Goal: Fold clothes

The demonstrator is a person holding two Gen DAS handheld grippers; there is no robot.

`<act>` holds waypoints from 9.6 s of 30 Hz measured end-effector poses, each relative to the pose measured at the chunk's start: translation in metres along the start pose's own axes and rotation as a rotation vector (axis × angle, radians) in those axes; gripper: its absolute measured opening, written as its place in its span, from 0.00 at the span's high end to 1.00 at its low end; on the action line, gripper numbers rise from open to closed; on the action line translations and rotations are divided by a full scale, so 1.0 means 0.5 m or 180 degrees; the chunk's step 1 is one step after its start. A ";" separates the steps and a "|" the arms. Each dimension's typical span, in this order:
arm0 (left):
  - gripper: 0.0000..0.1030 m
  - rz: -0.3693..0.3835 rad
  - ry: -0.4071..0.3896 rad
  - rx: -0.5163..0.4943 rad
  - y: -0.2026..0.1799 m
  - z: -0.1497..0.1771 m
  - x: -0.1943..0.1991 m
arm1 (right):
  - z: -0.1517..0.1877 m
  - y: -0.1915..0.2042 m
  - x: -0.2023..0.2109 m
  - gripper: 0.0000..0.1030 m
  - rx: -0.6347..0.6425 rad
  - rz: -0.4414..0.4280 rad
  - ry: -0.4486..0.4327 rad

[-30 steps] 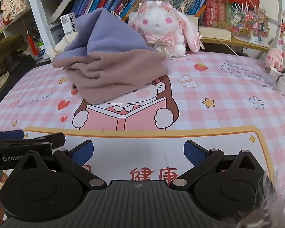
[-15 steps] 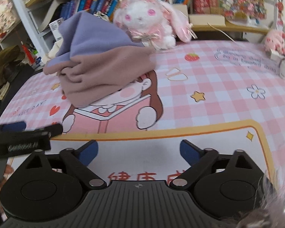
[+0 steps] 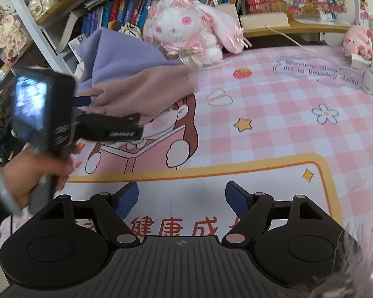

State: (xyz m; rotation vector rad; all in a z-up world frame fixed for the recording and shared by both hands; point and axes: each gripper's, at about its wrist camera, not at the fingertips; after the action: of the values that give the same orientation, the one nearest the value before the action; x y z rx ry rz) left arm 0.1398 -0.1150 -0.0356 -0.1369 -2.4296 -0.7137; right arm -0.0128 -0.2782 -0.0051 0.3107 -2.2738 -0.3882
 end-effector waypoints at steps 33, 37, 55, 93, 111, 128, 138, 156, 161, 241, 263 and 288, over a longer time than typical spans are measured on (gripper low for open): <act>0.18 0.0912 0.0050 0.1334 0.307 0.325 0.376 | -0.016 0.320 0.010 0.25 0.1518 -0.0717 -0.0391; 0.18 0.0572 0.0093 0.1528 0.360 0.368 0.381 | 0.022 0.442 -0.071 0.25 0.2073 -0.0894 0.0198; 0.18 0.0201 0.0024 0.2262 0.494 0.509 0.375 | 0.040 0.475 -0.219 0.75 0.2023 -0.0058 0.0762; 0.18 0.1069 -0.0098 0.1019 0.306 0.251 0.258 | -0.090 0.112 0.021 0.32 0.0003 0.0160 0.0235; 0.19 0.0900 0.0540 0.1586 0.377 0.323 0.171 | 0.020 0.325 -0.035 0.28 0.2697 0.0420 0.0144; 0.92 0.1066 0.0546 0.2033 0.440 0.370 0.182 | 0.010 0.374 -0.046 0.98 0.2912 0.0469 -0.0238; 0.92 0.1129 0.0531 0.2041 0.443 0.368 0.169 | 0.143 0.455 -0.121 0.55 0.4494 -0.0009 0.0388; 0.93 0.0592 0.0025 0.2425 0.622 0.339 0.219 | -0.218 0.165 0.084 0.95 0.1637 0.1712 -0.1107; 0.93 0.0405 -0.0045 0.2347 0.654 0.304 0.207 | -0.225 0.054 0.113 0.95 0.1215 0.2250 -0.1041; 0.97 0.1266 0.0802 0.2520 0.348 0.387 0.276 | 0.056 0.350 -0.074 0.97 0.2001 -0.0382 0.0853; 0.31 0.0171 0.1283 0.3107 0.385 0.425 0.462 | -0.054 -0.021 0.075 0.55 0.0346 -0.0886 0.1185; 0.92 0.0617 0.1068 0.1970 0.352 0.360 0.232 | 0.052 0.025 0.014 0.98 0.0761 0.0277 0.0955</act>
State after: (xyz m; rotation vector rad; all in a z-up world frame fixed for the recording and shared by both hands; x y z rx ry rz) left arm -0.0036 0.1209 -0.0103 -0.0014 -2.1609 0.1118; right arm -0.0379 -0.2646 -0.0124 0.3635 -2.0295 -0.0197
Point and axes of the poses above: each gripper's, at about its wrist camera, not at the fingertips, and x roughly against the way its jaws point, y to its left, z to its underside, and after that the axes turned 2 degrees about -z, right-handed
